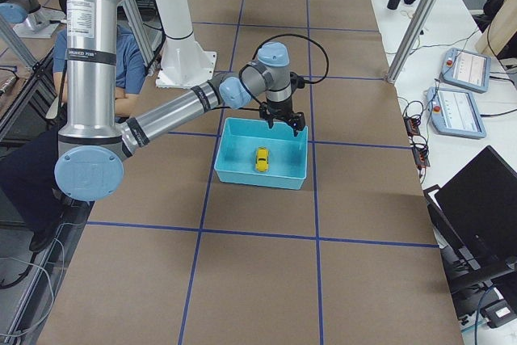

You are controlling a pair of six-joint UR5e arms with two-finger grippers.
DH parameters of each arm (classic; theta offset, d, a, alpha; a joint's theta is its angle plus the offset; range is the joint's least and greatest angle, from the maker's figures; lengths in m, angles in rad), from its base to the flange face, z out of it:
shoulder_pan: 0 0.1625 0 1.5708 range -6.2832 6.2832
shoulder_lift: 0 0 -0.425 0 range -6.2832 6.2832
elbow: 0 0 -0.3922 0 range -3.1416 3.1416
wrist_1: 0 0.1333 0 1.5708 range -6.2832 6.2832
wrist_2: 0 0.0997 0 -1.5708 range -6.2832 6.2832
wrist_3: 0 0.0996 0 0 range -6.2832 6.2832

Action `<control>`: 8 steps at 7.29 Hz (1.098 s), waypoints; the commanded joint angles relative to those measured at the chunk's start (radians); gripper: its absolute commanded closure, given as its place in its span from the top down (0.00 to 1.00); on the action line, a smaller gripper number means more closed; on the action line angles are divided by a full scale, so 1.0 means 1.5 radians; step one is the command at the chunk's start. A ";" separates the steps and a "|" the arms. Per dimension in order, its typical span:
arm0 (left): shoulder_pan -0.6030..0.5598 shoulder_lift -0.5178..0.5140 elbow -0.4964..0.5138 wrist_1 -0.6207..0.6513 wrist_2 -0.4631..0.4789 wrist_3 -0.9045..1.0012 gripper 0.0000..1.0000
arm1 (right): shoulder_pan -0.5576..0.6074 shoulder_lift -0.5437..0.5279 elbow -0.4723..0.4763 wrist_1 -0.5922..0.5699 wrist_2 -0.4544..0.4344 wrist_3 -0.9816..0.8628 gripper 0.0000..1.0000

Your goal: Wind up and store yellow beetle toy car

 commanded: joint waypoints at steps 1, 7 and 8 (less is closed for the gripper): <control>0.001 -0.003 0.013 -0.016 0.000 0.000 1.00 | 0.097 -0.002 -0.046 -0.022 0.070 0.200 1.00; 0.001 -0.004 0.032 -0.047 0.000 -0.001 1.00 | 0.224 0.007 -0.261 -0.069 0.141 0.228 1.00; 0.001 -0.005 0.036 -0.048 0.000 0.000 1.00 | 0.230 0.006 -0.259 -0.070 0.141 0.228 1.00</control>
